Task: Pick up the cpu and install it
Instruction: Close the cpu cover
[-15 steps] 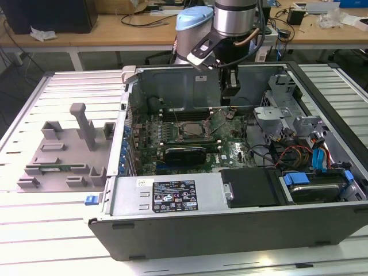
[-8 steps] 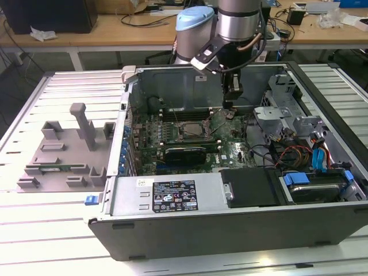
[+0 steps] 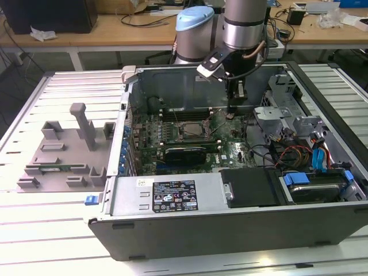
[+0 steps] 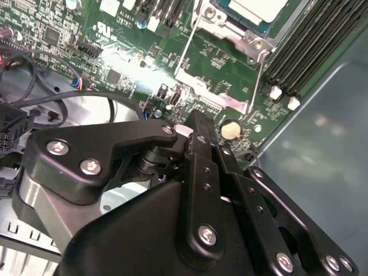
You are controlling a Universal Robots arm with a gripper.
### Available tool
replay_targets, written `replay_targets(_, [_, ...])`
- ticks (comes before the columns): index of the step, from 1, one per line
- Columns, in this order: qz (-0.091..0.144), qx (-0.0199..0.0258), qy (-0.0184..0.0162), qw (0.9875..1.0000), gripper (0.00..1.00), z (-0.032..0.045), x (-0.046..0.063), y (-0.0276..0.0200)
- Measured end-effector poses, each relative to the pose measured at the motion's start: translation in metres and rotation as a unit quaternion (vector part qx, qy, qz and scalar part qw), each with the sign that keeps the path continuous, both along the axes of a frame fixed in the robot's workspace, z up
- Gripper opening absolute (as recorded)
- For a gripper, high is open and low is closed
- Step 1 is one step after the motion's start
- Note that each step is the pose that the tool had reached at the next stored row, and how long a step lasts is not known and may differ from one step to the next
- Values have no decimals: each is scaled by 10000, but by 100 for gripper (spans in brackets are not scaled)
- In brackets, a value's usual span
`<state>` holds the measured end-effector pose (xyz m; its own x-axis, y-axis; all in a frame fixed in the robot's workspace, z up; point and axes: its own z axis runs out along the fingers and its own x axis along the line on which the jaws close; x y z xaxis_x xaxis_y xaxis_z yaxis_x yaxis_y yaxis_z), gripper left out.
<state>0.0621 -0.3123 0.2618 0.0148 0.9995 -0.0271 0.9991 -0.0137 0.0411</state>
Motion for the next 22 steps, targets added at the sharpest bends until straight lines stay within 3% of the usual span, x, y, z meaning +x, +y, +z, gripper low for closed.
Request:
replay_targets(6, [-1,-13,2,10000,11,-109,23,0])
replay_targets(12, [0,-30,29,10000,11,-226,27,0])
replay_targets(22, [0,-39,35,10000,11,-242,9,1])
